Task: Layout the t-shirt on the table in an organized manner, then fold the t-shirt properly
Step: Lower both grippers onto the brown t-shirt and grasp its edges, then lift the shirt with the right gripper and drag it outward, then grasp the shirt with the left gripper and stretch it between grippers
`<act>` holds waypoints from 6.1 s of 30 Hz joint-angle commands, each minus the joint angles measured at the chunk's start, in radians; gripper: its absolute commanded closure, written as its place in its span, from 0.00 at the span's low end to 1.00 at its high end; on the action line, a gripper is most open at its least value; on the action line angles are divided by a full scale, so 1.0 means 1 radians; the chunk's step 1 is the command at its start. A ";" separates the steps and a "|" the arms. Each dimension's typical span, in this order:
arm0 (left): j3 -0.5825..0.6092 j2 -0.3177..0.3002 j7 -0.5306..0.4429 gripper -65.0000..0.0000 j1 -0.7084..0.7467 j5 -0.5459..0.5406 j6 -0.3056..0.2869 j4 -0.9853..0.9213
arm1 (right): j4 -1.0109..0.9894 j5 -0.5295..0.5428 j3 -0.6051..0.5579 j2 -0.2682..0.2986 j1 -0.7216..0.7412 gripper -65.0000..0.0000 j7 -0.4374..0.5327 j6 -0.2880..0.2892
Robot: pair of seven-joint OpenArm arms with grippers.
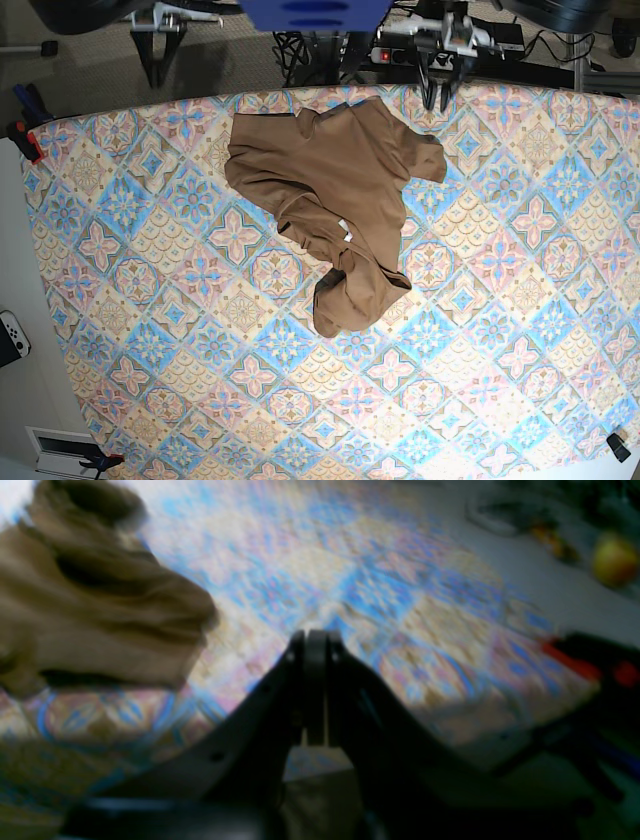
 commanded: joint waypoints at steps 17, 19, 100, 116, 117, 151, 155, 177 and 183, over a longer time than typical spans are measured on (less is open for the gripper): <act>-0.102 -0.041 0.737 0.76 -0.103 -0.007 -0.070 0.335 | 0.263 -0.288 -0.084 -0.013 0.094 0.53 -0.463 0.235; -0.120 -0.041 0.737 0.70 -0.103 -0.007 -0.098 0.335 | 0.274 -0.342 -0.109 -0.015 0.134 0.53 -0.515 0.235; -0.219 -0.029 0.862 0.65 -0.151 -0.004 -0.128 0.312 | 0.142 -0.558 -0.123 0.040 0.733 1.00 -0.862 0.236; -0.191 -0.029 0.863 0.65 -0.232 0.004 -0.128 0.314 | 0.131 -0.276 0.356 -0.015 1.004 1.00 -1.026 0.235; -0.186 -0.029 0.863 0.65 -0.232 0.004 -0.128 0.314 | 0.119 -0.270 0.388 -0.013 1.033 1.00 -1.052 0.235; 0.219 0.055 1.337 0.43 -0.392 -0.006 -0.495 0.316 | 0.059 -0.271 0.483 -0.012 1.006 0.45 -1.179 0.236; 0.257 0.057 1.339 0.43 -0.410 -0.003 -0.490 0.257 | 0.059 -0.271 0.483 -0.012 1.004 0.45 -1.179 0.236; 0.309 0.075 1.382 1.00 -0.611 -0.003 -0.489 0.042 | 0.061 -0.273 0.483 -0.012 0.977 0.45 -1.178 0.236; 0.088 0.080 1.489 1.00 -0.616 -0.009 -0.495 0.200 | 0.061 -0.273 0.483 -0.012 0.977 0.45 -1.178 0.236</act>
